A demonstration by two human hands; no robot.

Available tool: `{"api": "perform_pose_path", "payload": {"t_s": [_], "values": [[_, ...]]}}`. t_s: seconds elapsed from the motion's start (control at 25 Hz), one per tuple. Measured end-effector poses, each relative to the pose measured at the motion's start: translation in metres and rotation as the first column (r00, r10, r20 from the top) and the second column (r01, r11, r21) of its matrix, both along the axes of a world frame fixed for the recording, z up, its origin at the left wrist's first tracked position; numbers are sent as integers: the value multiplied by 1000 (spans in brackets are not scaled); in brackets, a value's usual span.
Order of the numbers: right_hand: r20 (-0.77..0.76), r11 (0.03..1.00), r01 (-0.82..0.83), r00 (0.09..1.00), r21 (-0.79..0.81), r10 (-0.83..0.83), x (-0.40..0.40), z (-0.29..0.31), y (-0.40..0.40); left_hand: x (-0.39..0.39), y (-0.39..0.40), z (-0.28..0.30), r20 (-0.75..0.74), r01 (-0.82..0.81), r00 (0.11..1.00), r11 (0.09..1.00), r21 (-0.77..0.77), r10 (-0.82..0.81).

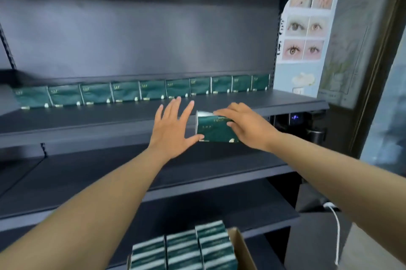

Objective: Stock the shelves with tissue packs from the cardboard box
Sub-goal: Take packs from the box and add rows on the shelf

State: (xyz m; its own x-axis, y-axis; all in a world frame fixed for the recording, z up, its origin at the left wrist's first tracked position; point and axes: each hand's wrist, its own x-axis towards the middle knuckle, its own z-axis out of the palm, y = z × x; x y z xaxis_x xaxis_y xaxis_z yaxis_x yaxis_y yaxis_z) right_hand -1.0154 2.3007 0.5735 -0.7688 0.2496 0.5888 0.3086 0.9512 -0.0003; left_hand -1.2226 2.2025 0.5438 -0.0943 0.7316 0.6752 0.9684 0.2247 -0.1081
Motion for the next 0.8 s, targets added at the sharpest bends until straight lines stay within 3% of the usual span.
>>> {"api": "perform_pose_path", "payload": {"t_s": [0.2, 0.36, 0.56, 0.8], "values": [[-41, 997, -38, 998, 62, 41, -34, 64, 103, -30, 104, 62, -101, -64, 992, 989, 134, 78], [-52, 998, -54, 997, 33, 55, -76, 83, 214, -68, 206, 71, -24, -175, 984, 980, 93, 178], [-117, 994, -86, 990, -71, 78, -153, 57, 328, -125, 298, 35, 132, -326, 939, 944, 53, 317], [-149, 990, -108, 984, -94, 94, -241, 15, 380, -180, 334, 25, 76, -391, 919, 919, 54, 387]]}}
